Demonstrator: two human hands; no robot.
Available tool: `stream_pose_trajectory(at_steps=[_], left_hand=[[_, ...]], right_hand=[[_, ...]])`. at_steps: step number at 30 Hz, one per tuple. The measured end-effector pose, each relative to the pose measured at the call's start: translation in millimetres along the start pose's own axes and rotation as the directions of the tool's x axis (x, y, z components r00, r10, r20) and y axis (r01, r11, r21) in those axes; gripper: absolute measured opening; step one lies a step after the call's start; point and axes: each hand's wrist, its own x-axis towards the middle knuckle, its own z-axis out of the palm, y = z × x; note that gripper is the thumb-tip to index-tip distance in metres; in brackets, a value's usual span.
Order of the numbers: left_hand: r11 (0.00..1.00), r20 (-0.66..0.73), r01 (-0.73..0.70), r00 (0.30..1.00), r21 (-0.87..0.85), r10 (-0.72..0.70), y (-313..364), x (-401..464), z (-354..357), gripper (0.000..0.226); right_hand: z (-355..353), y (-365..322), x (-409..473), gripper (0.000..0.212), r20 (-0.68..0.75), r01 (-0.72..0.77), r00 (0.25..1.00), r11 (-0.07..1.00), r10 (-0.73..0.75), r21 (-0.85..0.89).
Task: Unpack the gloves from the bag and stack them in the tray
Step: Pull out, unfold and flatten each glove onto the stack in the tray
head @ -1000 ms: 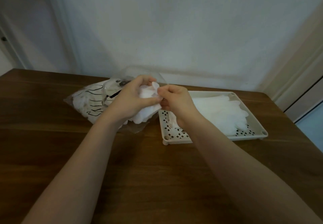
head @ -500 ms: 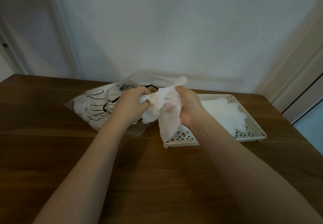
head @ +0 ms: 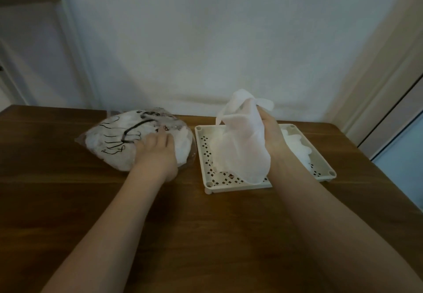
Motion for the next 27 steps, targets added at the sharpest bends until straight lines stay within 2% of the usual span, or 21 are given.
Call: stream_pose_trajectory(at_steps=[2,3,5,6,7,9,11,12,15,16,18,19,21,22,24,26,27], left_hand=[[1.0,-0.113,-0.005,0.994,0.011,0.006,1.6,-13.9,-17.1,0.076],[0.999,-0.21,-0.034,0.977,-0.034,0.026,4.9,-22.3,-27.0,0.068],[0.933,-0.418,-0.207,0.906,-0.294,0.069,14.5,-33.4,-38.9,0.046],[0.822,-0.458,-0.308,0.887,-0.479,0.066,24.2,-37.3,-41.1,0.039],[0.654,-0.443,-0.369,0.895,-0.66,0.058,35.5,-42.7,-44.2,0.037],[0.313,-0.331,-0.364,0.931,-0.877,0.154,56.6,-45.1,-41.9,0.037],[0.083,-0.253,-0.293,0.913,-0.952,0.321,71.9,-40.7,-34.1,0.033],[-0.001,-0.222,-0.239,0.903,-0.971,0.368,75.5,-35.3,-29.4,0.031],[-0.239,-0.186,-0.095,0.901,-0.966,0.393,79.7,-27.8,-26.3,0.018],[-0.287,-0.208,-0.096,0.897,-0.953,0.389,79.8,-26.7,-27.3,0.019],[-0.32,-0.241,-0.112,0.886,-0.941,0.397,79.6,-27.0,-33.5,0.028],[-0.303,-0.241,-0.117,0.878,-0.946,0.413,79.6,-27.3,-37.6,0.03],[-0.214,-0.222,-0.136,0.862,-0.967,0.456,82.6,-27.8,-45.0,0.029],[-0.163,-0.211,-0.151,0.86,-0.975,0.465,85.7,-27.2,-47.4,0.026],[-0.062,-0.188,-0.179,0.876,-0.982,0.445,95.4,-26.4,-48.9,0.02],[0.019,-0.193,-0.219,0.898,-0.976,0.394,106.9,-26.3,-46.8,0.012],[0.051,-0.207,-0.243,0.904,-0.969,0.373,111.3,-26.2,-45.0,0.012]], right_hand=[[-5.2,-2.8,-3.1,0.042,-0.015,0.011,1.0,1.0,-0.011,-0.023],[-7.2,-4.3,-5.6,0.043,-0.009,0.034,0.999,0.998,-0.035,-0.047],[-11.9,-6.1,-7.8,0.058,0.039,0.087,0.996,0.994,-0.085,-0.073],[-15.2,-7.0,-9.0,0.064,0.074,0.111,0.991,0.993,-0.107,-0.043],[-16.8,-7.9,-11.1,0.065,0.115,0.126,0.986,0.992,-0.124,-0.007],[-23.0,-8.1,-11.9,0.059,0.187,0.116,0.975,0.993,-0.117,0.016],[-29.3,-6.9,-14.4,0.053,0.235,0.077,0.969,0.997,-0.071,-0.017],[-32.8,-6.6,-15.7,0.053,0.255,0.062,0.966,0.998,-0.053,-0.027],[-45.9,-17.7,-16.8,0.051,0.257,0.105,0.961,0.994,-0.098,-0.011],[-51.2,-23.9,-14.2,0.056,0.218,0.121,0.971,0.989,-0.099,-0.089],[-61.7,-36.5,-11.4,0.062,0.075,0.091,0.995,0.935,-0.07,-0.342],[-65.6,-40.9,-11.2,0.055,-0.011,0.09,0.994,0.876,-0.108,-0.473],[-75.2,-48.7,-8.6,0.033,-0.093,0.14,0.961,0.747,-0.261,-0.65],[-78.8,-51.2,-7.4,0.028,-0.092,0.159,0.952,0.728,-0.292,-0.667],[-79.6,-52.5,-8.8,0.02,-0.049,0.168,0.971,0.81,-0.235,-0.562],[-76.5,-53.0,-10.4,0.014,0.007,0.147,0.988,0.936,-0.153,-0.319],[-75.1,-53.0,-11.7,0.017,0.027,0.122,0.993,0.972,-0.119,-0.2]])
